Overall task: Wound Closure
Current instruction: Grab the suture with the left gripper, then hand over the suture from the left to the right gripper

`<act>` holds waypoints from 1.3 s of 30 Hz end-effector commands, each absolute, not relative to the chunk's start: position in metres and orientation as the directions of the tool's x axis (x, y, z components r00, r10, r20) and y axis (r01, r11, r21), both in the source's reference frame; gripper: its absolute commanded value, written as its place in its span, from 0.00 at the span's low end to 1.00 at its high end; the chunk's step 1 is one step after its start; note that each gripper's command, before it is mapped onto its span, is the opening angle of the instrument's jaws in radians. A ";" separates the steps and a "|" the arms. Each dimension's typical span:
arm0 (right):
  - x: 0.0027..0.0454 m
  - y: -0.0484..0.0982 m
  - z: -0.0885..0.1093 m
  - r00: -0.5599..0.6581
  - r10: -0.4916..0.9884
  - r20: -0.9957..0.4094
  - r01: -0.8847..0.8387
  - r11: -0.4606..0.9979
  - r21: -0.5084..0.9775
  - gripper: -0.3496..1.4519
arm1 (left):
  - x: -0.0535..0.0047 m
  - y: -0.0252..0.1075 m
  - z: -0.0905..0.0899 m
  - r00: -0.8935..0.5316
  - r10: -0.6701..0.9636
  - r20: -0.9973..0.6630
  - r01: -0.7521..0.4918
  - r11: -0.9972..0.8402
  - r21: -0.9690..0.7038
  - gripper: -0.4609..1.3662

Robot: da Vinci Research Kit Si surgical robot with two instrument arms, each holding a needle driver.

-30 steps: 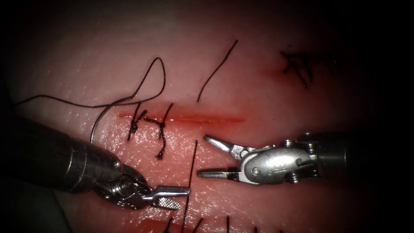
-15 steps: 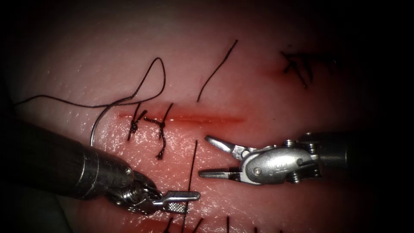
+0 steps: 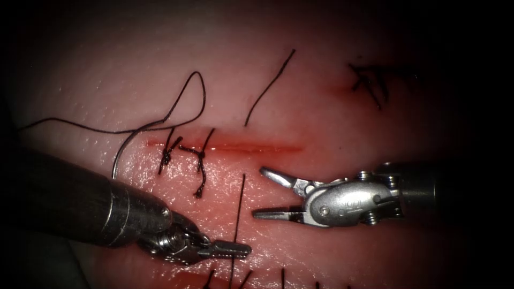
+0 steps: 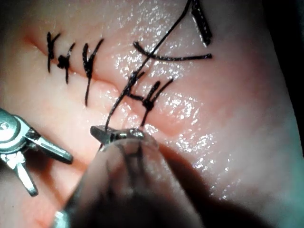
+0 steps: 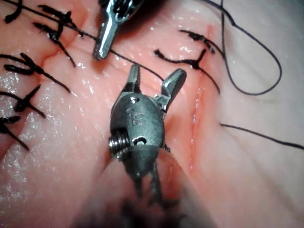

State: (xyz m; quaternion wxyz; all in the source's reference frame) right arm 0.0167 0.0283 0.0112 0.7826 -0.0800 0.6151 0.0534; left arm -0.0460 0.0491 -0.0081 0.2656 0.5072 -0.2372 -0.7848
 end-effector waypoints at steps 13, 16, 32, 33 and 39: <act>0.0159 0.029 0.013 0.246 -0.071 -0.967 -0.166 0.979 -0.115 0.69 | -0.0461 0.052 -0.009 -0.328 -0.644 -0.691 0.182 -0.761 0.623 0.06; 0.0157 0.030 0.013 0.243 -0.083 -0.966 -0.159 0.980 -0.124 0.68 | -0.0459 0.054 -0.009 -0.321 -0.641 -0.697 0.179 -0.764 0.620 0.06; 0.0176 0.033 0.013 0.179 -0.231 -0.956 -0.061 0.968 -0.245 0.67 | -0.0458 0.057 -0.008 -0.299 -0.616 -0.728 0.118 -0.781 0.613 0.06; 0.0178 0.033 0.013 0.180 -0.243 -0.953 -0.060 0.965 -0.257 0.67 | -0.0458 0.058 -0.008 -0.298 -0.615 -0.730 0.118 -0.782 0.612 0.06; 0.0183 0.033 0.013 0.185 -0.288 -0.939 -0.054 0.952 -0.303 0.62 | -0.0461 0.058 -0.009 -0.299 -0.605 -0.738 0.114 -0.790 0.602 0.06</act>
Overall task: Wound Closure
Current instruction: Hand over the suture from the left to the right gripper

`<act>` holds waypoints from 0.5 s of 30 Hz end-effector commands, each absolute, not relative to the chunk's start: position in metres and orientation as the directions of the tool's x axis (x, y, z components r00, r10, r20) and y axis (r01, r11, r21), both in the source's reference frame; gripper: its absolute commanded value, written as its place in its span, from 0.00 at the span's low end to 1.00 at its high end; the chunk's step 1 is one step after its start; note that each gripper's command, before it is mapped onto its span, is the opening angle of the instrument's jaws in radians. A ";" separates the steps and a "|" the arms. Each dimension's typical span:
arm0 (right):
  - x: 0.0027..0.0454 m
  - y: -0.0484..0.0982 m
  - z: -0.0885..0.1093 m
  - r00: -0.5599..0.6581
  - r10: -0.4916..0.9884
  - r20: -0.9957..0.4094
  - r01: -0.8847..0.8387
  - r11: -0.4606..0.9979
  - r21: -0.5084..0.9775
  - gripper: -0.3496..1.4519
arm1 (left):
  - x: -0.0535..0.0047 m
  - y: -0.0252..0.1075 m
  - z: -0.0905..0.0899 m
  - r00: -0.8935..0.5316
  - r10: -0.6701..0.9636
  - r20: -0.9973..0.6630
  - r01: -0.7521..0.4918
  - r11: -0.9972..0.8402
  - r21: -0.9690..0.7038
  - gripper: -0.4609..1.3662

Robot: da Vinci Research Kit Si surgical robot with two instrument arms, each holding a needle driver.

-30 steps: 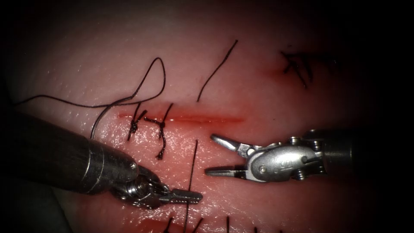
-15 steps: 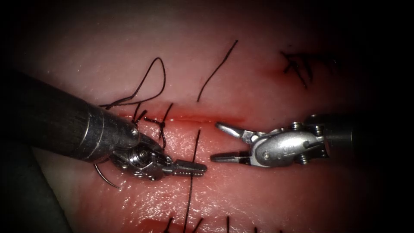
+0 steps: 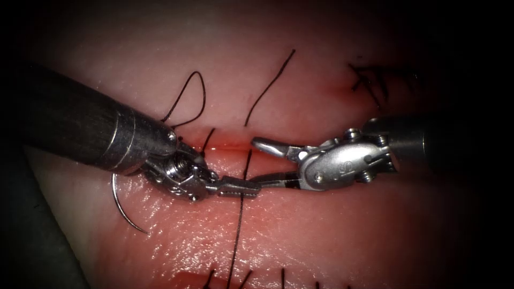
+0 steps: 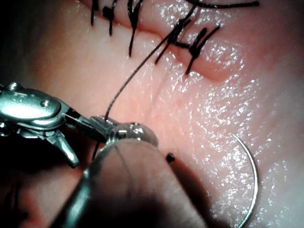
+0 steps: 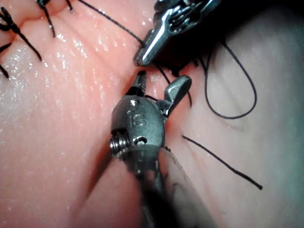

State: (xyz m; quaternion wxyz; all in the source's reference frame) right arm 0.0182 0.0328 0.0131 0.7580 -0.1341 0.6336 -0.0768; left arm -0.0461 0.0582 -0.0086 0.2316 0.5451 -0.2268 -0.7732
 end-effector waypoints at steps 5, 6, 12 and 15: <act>0.0187 0.033 0.013 0.188 -0.295 -0.937 -0.055 0.949 -0.310 0.57 | -0.0462 0.058 -0.009 -0.299 -0.604 -0.739 0.113 -0.791 0.601 0.06; 0.0189 0.033 0.013 0.188 -0.296 -0.937 -0.054 0.949 -0.311 0.54 | -0.0462 0.058 -0.009 -0.300 -0.604 -0.739 0.113 -0.791 0.601 0.06; 0.0194 0.033 0.013 0.175 -0.299 -0.938 -0.046 0.949 -0.311 0.30 | -0.0464 0.058 -0.009 -0.301 -0.603 -0.739 0.112 -0.792 0.601 0.06; 0.0195 0.033 0.013 0.157 -0.302 -0.940 -0.034 0.950 -0.311 0.11 | -0.0466 0.058 -0.009 -0.305 -0.598 -0.741 0.111 -0.795 0.596 0.06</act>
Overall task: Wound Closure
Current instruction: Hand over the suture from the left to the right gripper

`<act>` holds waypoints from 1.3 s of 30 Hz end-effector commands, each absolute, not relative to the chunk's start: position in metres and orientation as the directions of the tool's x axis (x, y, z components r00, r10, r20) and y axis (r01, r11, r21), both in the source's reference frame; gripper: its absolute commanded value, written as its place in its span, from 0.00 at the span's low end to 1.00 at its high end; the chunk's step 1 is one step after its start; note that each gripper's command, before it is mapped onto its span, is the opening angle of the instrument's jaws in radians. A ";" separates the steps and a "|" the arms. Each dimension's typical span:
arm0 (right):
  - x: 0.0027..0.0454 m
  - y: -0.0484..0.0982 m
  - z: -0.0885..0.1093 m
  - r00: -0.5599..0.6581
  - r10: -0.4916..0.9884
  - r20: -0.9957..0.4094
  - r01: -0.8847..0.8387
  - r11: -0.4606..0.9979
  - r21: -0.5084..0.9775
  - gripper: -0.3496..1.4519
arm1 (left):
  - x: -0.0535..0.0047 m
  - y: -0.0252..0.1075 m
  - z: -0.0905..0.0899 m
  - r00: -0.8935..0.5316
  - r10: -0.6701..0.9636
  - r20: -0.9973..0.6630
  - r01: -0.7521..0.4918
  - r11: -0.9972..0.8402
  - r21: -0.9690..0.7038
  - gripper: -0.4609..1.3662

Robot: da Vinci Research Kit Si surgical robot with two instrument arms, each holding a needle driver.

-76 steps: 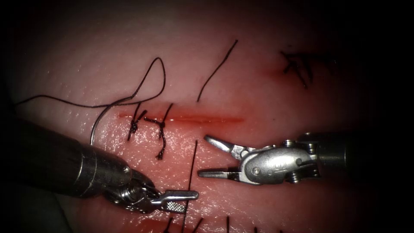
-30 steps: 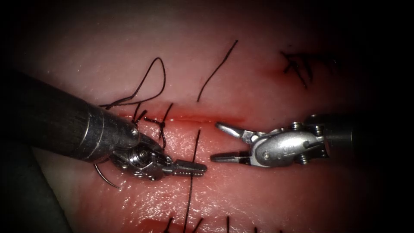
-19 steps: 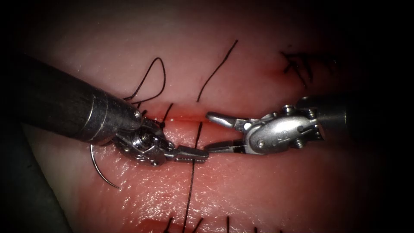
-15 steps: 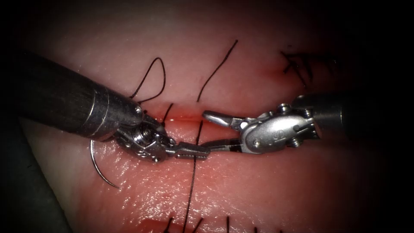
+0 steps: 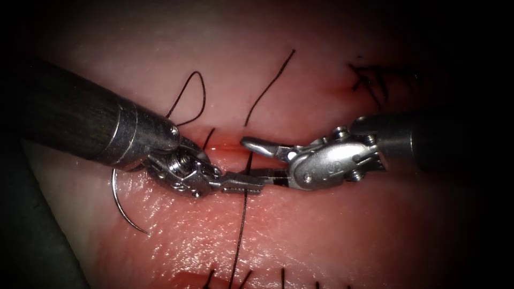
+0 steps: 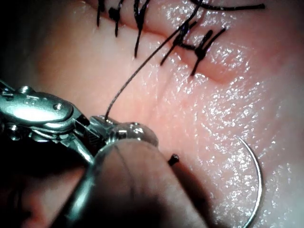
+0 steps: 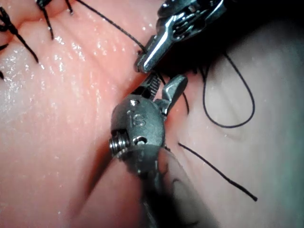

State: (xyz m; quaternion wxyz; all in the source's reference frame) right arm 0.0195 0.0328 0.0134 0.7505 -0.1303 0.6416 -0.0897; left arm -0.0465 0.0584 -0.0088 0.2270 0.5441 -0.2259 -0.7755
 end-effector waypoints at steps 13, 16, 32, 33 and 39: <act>0.0192 0.033 0.014 0.112 -0.310 -0.944 0.021 0.951 -0.309 0.00 | -0.0468 0.058 -0.009 -0.304 -0.594 -0.745 0.108 -0.798 0.592 0.06; 0.0192 0.033 0.014 0.104 -0.311 -0.945 0.027 0.951 -0.309 0.00 | -0.0471 0.058 -0.009 -0.308 -0.585 -0.750 0.104 -0.805 0.584 0.43; 0.0182 0.035 0.015 0.138 -0.263 -0.955 -0.002 0.964 -0.266 0.00 | -0.0474 0.056 -0.008 -0.312 -0.602 -0.735 0.100 -0.790 0.605 0.75; 0.0182 0.035 0.015 0.139 -0.257 -0.956 -0.004 0.966 -0.260 0.00 | -0.0474 0.056 -0.008 -0.312 -0.604 -0.733 0.100 -0.789 0.607 0.74; 0.0179 0.036 0.016 0.154 -0.224 -0.962 -0.020 0.973 -0.230 0.00 | -0.0478 0.054 -0.008 -0.314 -0.615 -0.723 0.102 -0.779 0.618 0.70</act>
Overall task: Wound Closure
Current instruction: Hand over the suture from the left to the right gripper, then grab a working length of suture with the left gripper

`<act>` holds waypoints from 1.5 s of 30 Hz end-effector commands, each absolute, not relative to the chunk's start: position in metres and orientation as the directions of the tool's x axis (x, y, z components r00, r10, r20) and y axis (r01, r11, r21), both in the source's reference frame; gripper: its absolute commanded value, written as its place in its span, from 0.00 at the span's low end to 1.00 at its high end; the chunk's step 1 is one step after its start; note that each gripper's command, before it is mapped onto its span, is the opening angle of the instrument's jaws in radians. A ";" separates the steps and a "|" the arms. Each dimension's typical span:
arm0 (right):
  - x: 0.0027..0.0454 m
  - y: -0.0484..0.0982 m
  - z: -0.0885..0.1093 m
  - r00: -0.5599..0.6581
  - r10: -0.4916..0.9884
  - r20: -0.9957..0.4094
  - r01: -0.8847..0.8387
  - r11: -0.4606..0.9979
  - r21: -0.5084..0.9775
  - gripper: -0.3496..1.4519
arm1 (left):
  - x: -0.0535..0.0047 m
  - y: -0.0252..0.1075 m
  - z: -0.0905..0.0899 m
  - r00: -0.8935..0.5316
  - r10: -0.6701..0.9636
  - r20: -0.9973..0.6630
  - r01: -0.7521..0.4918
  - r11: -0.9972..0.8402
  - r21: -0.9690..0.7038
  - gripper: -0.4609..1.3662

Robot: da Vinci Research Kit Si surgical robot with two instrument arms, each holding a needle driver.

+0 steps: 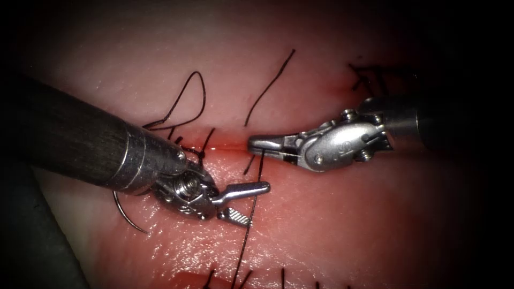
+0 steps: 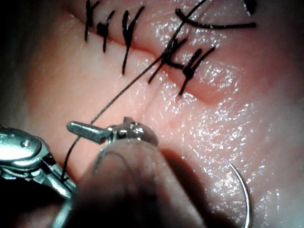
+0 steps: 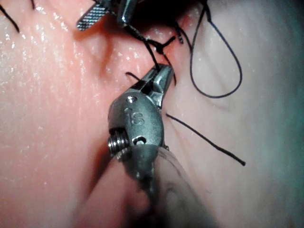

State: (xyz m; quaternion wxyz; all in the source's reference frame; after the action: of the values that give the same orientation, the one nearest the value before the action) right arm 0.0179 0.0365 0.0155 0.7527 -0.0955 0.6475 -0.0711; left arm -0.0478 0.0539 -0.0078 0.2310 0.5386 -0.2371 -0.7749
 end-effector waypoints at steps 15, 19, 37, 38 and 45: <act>0.0177 0.038 0.017 0.173 -0.199 -0.965 -0.040 0.977 -0.209 0.00 | -0.0476 0.049 -0.010 -0.308 -0.636 -0.708 0.112 -0.763 0.637 0.65; 0.0178 0.038 0.017 0.174 -0.199 -0.965 -0.040 0.977 -0.209 0.00 | -0.0483 0.048 -0.011 -0.310 -0.641 -0.702 0.117 -0.759 0.640 0.65; 0.0178 0.038 0.017 0.176 -0.199 -0.964 -0.042 0.977 -0.209 0.00 | -0.0471 0.043 -0.011 -0.298 -0.658 -0.692 0.174 -0.750 0.638 0.59; 0.0178 0.038 0.017 0.176 -0.199 -0.964 -0.042 0.977 -0.209 0.00 | -0.0470 0.043 -0.011 -0.298 -0.659 -0.691 0.174 -0.749 0.639 0.59; 0.0178 0.037 0.017 0.176 -0.200 -0.964 -0.042 0.977 -0.210 0.00 | -0.0463 0.042 -0.013 -0.290 -0.663 -0.690 0.180 -0.746 0.641 0.54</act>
State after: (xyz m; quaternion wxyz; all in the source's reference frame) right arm 0.0178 0.0374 0.0166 0.7610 -0.0936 0.6398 -0.0524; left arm -0.0462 0.0415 -0.0131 0.2729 0.5299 -0.2290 -0.7696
